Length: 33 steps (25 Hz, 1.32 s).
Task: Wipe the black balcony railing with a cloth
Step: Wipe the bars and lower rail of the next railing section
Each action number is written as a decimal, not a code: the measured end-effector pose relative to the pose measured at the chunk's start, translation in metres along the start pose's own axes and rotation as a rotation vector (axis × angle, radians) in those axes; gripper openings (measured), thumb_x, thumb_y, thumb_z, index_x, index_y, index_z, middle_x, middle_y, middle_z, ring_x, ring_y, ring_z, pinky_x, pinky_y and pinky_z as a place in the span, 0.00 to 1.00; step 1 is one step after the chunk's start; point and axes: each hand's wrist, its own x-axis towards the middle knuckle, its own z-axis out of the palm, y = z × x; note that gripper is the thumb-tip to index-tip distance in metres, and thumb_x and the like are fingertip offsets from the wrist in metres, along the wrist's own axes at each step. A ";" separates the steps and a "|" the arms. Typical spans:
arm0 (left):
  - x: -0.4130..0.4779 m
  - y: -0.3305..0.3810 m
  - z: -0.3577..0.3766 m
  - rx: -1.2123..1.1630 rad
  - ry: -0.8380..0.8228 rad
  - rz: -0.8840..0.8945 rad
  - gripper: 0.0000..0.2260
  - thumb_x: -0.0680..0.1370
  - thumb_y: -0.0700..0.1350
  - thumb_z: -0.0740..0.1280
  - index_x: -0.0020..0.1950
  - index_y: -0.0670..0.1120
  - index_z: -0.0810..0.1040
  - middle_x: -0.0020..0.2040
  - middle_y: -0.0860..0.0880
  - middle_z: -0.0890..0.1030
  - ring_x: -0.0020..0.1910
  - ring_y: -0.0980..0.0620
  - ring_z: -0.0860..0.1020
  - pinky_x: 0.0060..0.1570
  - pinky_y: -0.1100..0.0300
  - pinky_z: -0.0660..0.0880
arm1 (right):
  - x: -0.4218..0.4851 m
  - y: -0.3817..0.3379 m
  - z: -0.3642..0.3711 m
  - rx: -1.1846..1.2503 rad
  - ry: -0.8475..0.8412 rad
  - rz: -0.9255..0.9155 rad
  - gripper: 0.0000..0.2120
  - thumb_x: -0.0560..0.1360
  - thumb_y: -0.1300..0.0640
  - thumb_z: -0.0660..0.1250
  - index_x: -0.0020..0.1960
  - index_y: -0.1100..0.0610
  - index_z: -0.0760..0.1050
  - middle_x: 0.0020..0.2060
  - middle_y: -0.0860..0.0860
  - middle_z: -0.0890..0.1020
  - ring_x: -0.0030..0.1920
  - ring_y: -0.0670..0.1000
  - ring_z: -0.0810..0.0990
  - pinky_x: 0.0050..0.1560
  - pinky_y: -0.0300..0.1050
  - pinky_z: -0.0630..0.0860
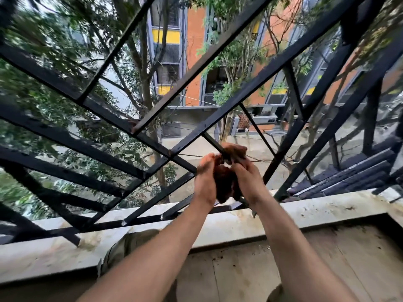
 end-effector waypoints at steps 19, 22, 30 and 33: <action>-0.009 -0.005 -0.089 -0.121 0.491 0.096 0.11 0.76 0.39 0.63 0.34 0.47 0.75 0.25 0.54 0.73 0.26 0.52 0.72 0.30 0.58 0.68 | -0.057 0.007 0.095 -0.512 0.014 -0.057 0.19 0.77 0.56 0.65 0.67 0.54 0.68 0.54 0.59 0.84 0.55 0.64 0.82 0.51 0.52 0.76; -0.010 -0.025 -0.108 -0.243 0.431 0.112 0.11 0.82 0.37 0.62 0.39 0.42 0.74 0.29 0.52 0.77 0.29 0.56 0.75 0.31 0.59 0.73 | -0.047 -0.051 0.116 -0.472 -0.160 -0.249 0.17 0.74 0.50 0.67 0.62 0.50 0.76 0.51 0.53 0.85 0.52 0.58 0.83 0.54 0.51 0.81; -0.007 -0.035 -0.088 0.565 0.353 0.466 0.06 0.81 0.43 0.61 0.52 0.46 0.77 0.31 0.51 0.81 0.28 0.55 0.81 0.28 0.58 0.78 | 0.015 0.077 0.021 -0.739 -0.235 0.217 0.23 0.77 0.53 0.68 0.71 0.49 0.70 0.49 0.52 0.84 0.45 0.53 0.85 0.39 0.38 0.77; -0.029 -0.068 -0.084 0.705 0.132 0.531 0.12 0.81 0.44 0.60 0.64 0.49 0.70 0.51 0.51 0.84 0.50 0.55 0.83 0.46 0.59 0.80 | 0.026 0.096 0.035 -0.506 -0.152 0.140 0.32 0.71 0.54 0.68 0.75 0.52 0.67 0.64 0.54 0.81 0.55 0.56 0.84 0.54 0.50 0.82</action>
